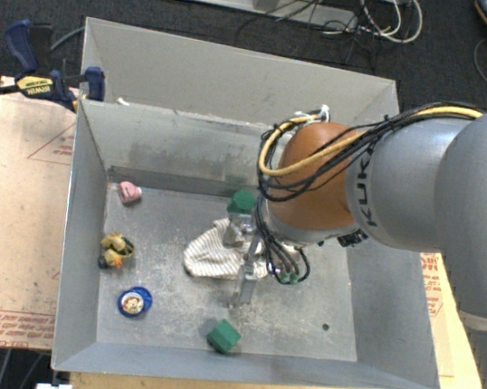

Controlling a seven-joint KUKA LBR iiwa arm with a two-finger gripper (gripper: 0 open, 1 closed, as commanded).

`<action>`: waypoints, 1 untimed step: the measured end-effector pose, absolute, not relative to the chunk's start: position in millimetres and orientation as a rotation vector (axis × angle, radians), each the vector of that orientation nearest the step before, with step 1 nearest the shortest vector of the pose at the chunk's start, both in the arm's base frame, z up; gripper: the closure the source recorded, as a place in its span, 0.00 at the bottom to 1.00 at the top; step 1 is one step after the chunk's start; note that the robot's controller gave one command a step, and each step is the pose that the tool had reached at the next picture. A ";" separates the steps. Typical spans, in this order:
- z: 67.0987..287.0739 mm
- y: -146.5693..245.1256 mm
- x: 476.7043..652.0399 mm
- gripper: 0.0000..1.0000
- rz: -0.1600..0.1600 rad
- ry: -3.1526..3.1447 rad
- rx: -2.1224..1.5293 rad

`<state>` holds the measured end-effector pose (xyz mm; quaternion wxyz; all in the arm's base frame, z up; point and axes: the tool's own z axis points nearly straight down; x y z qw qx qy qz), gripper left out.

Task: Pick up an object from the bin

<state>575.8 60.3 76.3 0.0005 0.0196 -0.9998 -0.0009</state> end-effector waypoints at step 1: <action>52.8 62.4 576.2 0.00 -0.006 -3.152 -0.054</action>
Offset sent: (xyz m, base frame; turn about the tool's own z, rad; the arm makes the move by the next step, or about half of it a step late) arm 0.0000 0.0000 0.0000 0.0000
